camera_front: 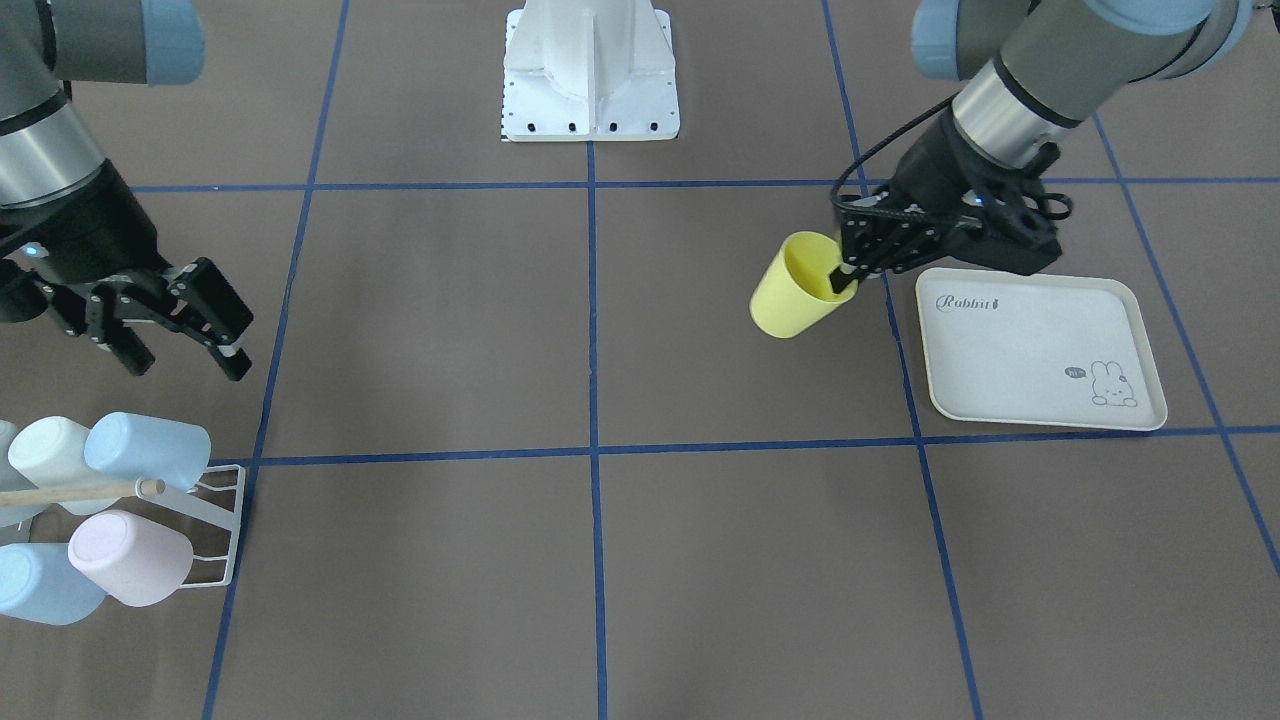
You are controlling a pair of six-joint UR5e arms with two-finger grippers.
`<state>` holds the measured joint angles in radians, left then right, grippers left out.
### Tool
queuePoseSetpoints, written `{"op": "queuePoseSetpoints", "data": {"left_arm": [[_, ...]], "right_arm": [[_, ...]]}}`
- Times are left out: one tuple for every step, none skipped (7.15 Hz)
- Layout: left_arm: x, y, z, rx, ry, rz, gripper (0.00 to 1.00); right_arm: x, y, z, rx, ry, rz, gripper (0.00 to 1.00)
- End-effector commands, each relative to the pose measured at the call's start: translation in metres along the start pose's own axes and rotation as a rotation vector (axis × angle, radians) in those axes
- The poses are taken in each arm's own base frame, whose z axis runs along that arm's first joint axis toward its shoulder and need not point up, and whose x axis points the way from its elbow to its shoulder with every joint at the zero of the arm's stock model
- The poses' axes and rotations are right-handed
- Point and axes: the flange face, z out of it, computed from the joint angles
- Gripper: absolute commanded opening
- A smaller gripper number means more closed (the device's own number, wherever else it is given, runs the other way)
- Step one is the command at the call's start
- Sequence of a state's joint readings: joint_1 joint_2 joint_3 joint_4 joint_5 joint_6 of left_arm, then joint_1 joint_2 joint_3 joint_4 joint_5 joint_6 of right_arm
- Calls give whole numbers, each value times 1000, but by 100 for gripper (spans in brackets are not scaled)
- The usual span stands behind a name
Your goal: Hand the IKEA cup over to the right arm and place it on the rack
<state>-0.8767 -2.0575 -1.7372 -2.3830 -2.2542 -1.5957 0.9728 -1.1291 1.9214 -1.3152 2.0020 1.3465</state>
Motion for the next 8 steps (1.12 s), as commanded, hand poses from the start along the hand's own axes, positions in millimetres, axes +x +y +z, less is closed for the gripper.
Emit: {"op": "queuePoseSetpoints", "data": {"left_arm": [[-25,27,36,30,437,-203,0],[-12,42,55,42,587,-286,0],[13,47,63,12,691,-379,0],[22,55,63,-32,774,-446,0],[19,61,59,-79,847,-496,0],[14,63,56,-126,891,-520,0],[8,63,54,-164,922,-542,0],[9,64,52,-186,936,-560,0]], "right_arm": [[-21,15,-23,-26,-197,167,100],[-29,21,-36,-42,-279,249,100],[-37,31,-45,-74,-373,330,100],[-44,42,-53,-122,-469,407,100],[-54,58,-57,-176,-549,446,100],[-59,64,-61,-196,-572,453,100],[-62,66,-64,-203,-579,454,100],[-67,71,-66,-218,-619,465,100]]}}
